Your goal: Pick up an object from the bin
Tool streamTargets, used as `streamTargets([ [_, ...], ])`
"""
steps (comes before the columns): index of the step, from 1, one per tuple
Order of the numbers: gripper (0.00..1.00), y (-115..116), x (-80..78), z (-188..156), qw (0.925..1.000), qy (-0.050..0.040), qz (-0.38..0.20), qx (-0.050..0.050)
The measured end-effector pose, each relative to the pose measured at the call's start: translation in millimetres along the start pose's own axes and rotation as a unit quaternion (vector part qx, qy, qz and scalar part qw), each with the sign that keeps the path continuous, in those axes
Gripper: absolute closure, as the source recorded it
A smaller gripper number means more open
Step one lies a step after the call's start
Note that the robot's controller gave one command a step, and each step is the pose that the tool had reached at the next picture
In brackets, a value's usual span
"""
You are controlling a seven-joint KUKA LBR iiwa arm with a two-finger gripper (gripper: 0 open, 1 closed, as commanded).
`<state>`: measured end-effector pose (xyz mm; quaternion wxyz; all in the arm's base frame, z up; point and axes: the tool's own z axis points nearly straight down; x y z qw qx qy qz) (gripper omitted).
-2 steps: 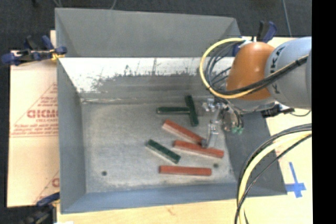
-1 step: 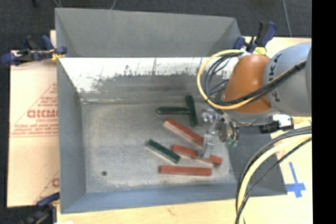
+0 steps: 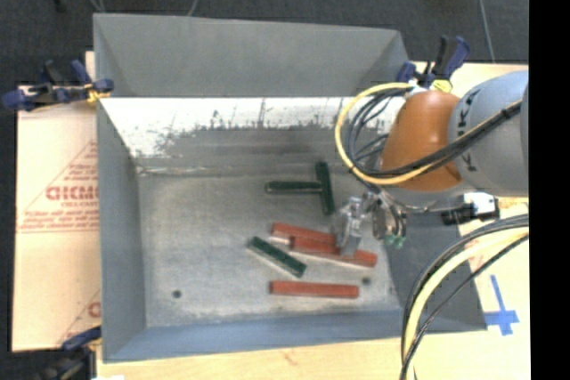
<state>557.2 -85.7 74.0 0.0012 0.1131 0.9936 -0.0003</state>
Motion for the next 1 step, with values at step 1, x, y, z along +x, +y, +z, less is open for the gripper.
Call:
streamTargets([
  [1, 0.00, -0.3, 0.0, 2.3, 1.0000, -0.0021, -0.001, 0.001],
])
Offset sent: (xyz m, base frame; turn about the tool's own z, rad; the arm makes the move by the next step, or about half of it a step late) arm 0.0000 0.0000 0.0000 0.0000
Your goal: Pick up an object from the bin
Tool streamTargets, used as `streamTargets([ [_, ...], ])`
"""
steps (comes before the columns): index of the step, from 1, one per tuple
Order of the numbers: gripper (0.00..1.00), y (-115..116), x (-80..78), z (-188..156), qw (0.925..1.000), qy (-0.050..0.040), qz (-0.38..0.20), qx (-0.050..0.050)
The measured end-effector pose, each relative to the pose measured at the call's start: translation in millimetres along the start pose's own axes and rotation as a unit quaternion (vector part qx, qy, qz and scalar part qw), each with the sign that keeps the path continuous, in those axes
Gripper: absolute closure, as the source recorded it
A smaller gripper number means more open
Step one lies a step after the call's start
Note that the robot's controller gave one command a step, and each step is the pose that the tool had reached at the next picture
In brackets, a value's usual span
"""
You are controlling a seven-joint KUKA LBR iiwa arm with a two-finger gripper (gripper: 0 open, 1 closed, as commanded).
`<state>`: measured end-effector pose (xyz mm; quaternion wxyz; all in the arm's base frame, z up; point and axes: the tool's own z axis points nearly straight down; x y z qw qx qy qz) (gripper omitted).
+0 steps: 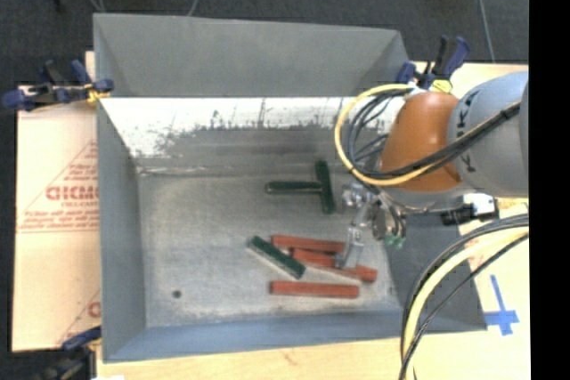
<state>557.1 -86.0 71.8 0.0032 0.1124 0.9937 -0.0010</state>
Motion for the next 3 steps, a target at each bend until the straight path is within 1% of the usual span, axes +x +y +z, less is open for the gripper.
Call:
streamTargets([
  [1, 0.00, 59, -48.4, -56, 0.9999, -0.0036, 0.012, -0.003],
  [2, 0.00, 82, -72.8, 4, 0.9999, 0.0045, -0.015, 0.000],
  [3, 1.00, 82, -74.3, 1, 0.9999, 0.0009, -0.016, 0.000],
])
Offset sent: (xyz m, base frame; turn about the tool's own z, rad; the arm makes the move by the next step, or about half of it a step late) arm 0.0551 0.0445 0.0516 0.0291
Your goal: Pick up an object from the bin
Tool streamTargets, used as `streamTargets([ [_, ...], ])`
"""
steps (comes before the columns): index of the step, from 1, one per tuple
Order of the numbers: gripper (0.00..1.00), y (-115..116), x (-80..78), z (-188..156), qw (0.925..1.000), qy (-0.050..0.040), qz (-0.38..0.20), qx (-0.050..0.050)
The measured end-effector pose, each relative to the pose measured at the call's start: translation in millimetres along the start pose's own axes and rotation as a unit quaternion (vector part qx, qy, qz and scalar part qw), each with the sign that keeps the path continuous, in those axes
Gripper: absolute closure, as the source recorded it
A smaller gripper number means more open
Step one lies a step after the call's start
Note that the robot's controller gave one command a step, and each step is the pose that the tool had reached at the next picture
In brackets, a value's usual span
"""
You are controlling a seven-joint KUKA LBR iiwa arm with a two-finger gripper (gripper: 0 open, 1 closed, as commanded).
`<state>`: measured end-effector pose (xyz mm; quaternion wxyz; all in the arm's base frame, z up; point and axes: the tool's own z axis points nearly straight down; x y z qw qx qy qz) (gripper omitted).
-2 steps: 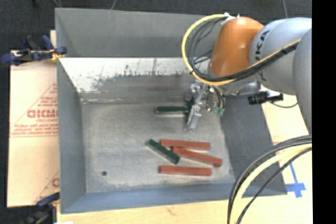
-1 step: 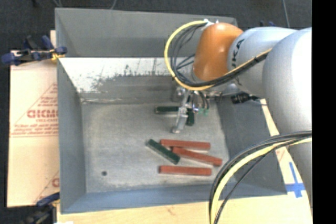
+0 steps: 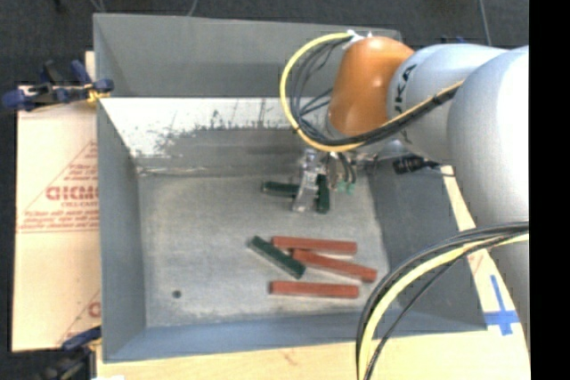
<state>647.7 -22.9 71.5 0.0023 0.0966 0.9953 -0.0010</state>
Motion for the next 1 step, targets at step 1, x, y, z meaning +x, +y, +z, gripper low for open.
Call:
streamTargets([
  [1, 1.00, 10.9, 9.8, -163.9, 1.0000, -0.0043, -0.008, -0.002],
])
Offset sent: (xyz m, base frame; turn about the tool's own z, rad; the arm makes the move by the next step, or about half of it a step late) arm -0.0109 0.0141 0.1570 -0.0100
